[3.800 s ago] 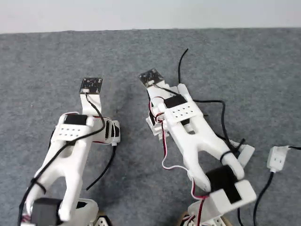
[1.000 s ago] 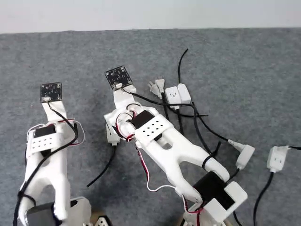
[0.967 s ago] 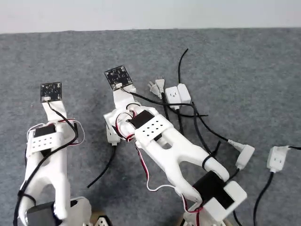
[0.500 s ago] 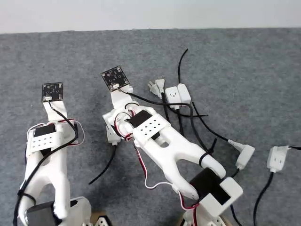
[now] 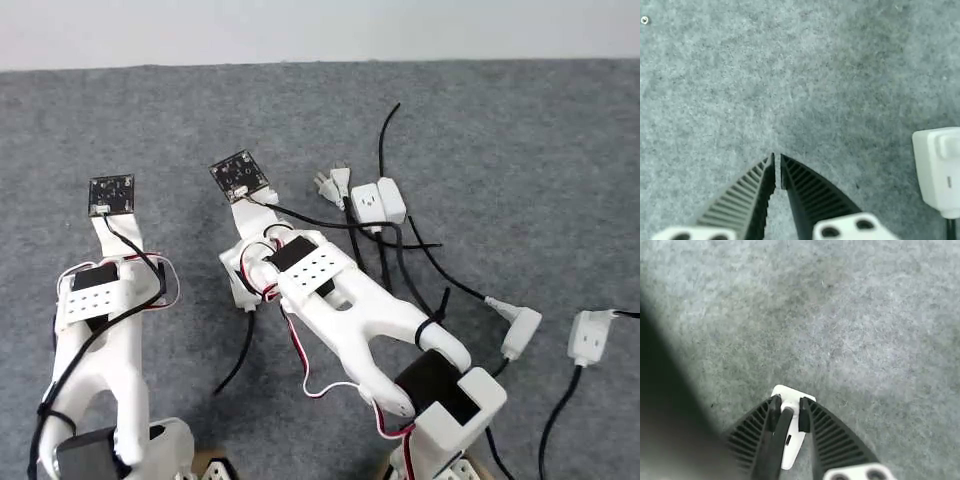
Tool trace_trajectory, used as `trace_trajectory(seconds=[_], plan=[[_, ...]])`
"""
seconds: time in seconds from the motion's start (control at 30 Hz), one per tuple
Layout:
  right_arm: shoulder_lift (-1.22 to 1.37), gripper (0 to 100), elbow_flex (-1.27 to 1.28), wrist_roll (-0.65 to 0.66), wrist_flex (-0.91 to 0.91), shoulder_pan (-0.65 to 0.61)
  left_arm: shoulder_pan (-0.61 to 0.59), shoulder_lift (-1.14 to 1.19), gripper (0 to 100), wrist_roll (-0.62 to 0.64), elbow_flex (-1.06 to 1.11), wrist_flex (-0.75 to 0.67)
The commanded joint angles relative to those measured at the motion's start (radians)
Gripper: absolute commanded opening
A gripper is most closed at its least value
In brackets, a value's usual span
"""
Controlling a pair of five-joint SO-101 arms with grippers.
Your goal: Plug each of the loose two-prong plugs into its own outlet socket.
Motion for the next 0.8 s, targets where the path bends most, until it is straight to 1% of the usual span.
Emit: trace_trajectory(seconds=[0.0,0.13,0.17,0.3,0.37,0.5,0.63,0.77], plan=[[0.005,0.8,-0.038,0.061,0.025,-0.021,-0.005,-0.002,2,-0.014,-0.044,0.006],[0.013,1.3,-0.029,0.080,0.025,-0.047,-0.005,-0.002,2,-0.014,-0.044,0.005],[0.012,3.2,-0.029,0.080,0.025,-0.053,-0.005,-0.002,2,-0.014,-0.044,0.005],[0.010,19.3,-0.029,0.072,0.025,-0.079,-0.005,-0.002,2,-0.014,-0.045,0.003],[0.010,23.6,-0.029,0.052,0.041,-0.093,-0.015,-0.005,2,-0.014,-0.047,0.002],[0.012,23.7,-0.074,-0.008,0.117,-0.119,-0.052,-0.002,2,-0.009,-0.065,0.000],[0.039,23.7,-0.087,-0.026,0.127,-0.120,-0.097,-0.002,2,-0.005,-0.079,-0.015],[0.107,23.6,-0.141,-0.021,0.139,-0.107,-0.118,-0.002,2,0.048,-0.088,-0.018]])
